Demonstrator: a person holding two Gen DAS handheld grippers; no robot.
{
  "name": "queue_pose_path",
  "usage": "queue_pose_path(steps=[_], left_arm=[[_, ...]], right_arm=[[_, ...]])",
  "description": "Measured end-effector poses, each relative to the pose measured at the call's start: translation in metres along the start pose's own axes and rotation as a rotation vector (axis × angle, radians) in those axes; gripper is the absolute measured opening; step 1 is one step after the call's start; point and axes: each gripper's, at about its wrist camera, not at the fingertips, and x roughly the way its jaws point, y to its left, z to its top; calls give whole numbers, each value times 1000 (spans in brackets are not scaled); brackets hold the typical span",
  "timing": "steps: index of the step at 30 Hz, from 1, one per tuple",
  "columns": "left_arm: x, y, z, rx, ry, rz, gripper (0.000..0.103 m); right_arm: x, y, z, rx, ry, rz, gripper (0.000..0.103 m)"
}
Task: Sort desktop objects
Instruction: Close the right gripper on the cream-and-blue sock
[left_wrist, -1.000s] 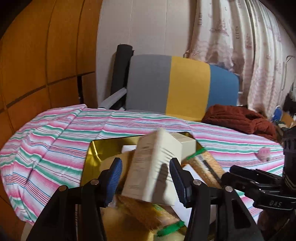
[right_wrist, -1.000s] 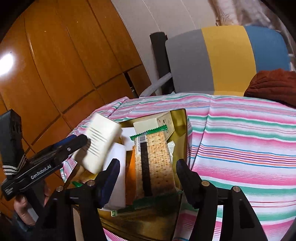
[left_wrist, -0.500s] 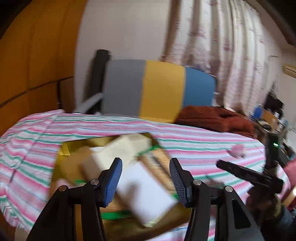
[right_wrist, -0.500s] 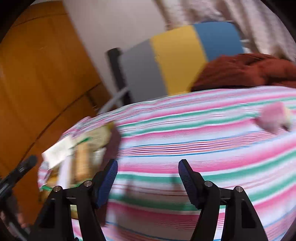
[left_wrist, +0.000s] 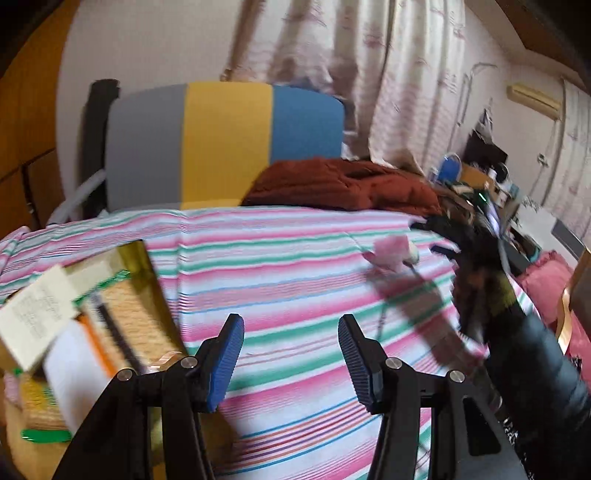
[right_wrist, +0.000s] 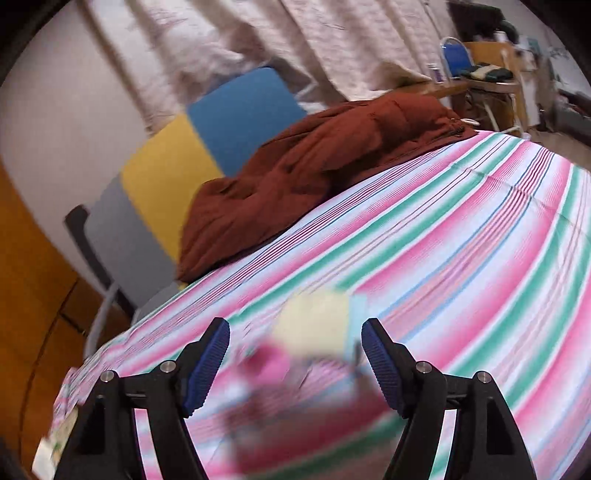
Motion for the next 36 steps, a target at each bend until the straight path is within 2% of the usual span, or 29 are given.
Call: queue_pose_path(steps=[4, 9, 14, 19, 22, 25, 27, 31, 36], left_arm=[[14, -11, -8, 31, 45, -9, 54], [21, -12, -15, 27, 77, -14, 54], [25, -7, -13, -12, 75, -27, 54], [20, 0, -14, -47, 64, -29, 54], [12, 5, -16, -60, 55, -20, 54], [8, 8, -19, -75, 59, -22, 54], [9, 9, -21, -79, 66, -7, 54], [12, 9, -23, -96, 79, -3, 54], [19, 9, -13, -121, 96, -18, 54]], right_arm=[[35, -5, 17, 0, 55, -22, 75], [65, 0, 12, -68, 155, -1, 77], [50, 26, -24, -196, 264, 212, 77], [14, 68, -88, -317, 384, 467, 77], [-13, 83, -121, -343, 422, 567, 77], [-36, 81, -140, -320, 427, 626, 77], [-50, 76, -147, -319, 409, 622, 77], [-77, 76, -161, -433, 314, 499, 77], [-74, 96, -164, -558, 240, 398, 79]])
